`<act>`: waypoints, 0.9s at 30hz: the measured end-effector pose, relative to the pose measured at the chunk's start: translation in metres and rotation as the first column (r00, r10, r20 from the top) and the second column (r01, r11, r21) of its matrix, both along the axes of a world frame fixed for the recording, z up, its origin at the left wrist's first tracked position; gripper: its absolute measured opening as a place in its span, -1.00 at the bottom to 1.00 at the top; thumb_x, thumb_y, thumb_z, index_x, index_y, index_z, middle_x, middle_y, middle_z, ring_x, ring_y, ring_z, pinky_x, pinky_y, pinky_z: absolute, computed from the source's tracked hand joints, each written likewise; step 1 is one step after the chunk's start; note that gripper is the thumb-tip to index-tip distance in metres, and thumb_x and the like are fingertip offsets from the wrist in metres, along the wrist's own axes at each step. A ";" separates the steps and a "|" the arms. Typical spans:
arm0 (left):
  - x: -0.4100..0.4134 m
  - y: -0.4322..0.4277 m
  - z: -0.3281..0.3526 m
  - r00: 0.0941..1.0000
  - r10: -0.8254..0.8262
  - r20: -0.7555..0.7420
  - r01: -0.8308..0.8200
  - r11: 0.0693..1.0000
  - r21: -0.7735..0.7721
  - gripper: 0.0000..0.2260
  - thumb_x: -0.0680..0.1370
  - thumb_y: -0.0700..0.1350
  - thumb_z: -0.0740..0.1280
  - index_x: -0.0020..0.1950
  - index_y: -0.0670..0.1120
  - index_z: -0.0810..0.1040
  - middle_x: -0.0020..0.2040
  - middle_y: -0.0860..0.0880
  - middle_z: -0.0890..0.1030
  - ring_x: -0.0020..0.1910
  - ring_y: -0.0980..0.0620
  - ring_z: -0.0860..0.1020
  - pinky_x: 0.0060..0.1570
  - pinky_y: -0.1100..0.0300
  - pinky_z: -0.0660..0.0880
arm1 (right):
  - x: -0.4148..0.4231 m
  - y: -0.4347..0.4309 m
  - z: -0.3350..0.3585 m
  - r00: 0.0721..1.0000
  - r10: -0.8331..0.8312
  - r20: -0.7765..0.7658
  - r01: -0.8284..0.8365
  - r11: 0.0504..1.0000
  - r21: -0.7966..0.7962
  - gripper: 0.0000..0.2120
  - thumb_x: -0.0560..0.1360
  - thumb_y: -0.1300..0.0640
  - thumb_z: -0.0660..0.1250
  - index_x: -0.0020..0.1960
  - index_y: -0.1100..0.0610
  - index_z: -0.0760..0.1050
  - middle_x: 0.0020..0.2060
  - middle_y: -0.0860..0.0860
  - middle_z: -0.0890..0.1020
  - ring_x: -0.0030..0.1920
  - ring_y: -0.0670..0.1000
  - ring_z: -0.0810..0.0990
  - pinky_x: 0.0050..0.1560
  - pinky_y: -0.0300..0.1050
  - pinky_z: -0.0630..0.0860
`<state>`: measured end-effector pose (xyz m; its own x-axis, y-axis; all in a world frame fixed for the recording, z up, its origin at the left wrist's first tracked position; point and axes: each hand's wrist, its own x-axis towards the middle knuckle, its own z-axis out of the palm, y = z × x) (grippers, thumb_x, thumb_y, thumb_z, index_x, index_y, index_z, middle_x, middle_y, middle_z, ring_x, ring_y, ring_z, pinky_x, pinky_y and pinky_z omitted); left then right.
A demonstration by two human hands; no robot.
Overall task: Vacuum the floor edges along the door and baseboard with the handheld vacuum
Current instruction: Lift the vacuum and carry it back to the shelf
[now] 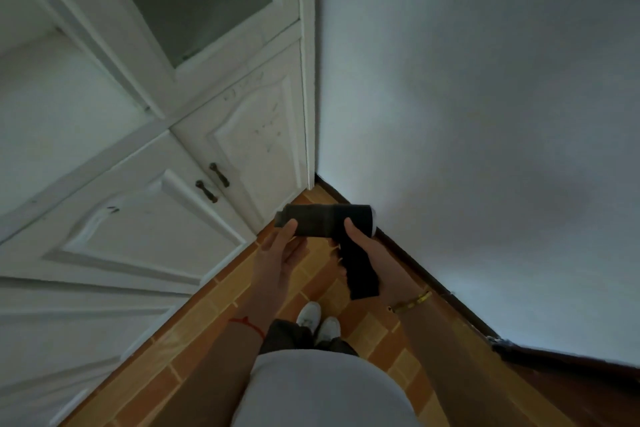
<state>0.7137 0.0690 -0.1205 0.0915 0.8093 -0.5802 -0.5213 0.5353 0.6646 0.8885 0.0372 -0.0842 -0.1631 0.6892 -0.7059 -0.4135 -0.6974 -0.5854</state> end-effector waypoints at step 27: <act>-0.341 -0.133 0.060 0.751 0.659 -0.034 -0.640 0.740 0.209 -0.56 0.30 0.16 0.57 0.09 -0.03 0.71 0.16 -0.15 0.67 0.18 -0.05 0.64 0.14 0.20 0.57 | -0.357 -0.008 0.044 0.728 0.685 -0.040 -0.645 0.704 0.298 -0.53 0.51 -0.14 0.32 0.15 0.25 0.58 -0.16 0.14 0.63 -0.25 0.05 0.59 -0.21 -0.11 0.56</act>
<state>0.3731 -0.0638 -0.0603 -0.5434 0.7377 -0.4007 -0.6257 -0.0377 0.7791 0.5316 0.0296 -0.0405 -0.7271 0.5081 -0.4616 0.0133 -0.6619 -0.7495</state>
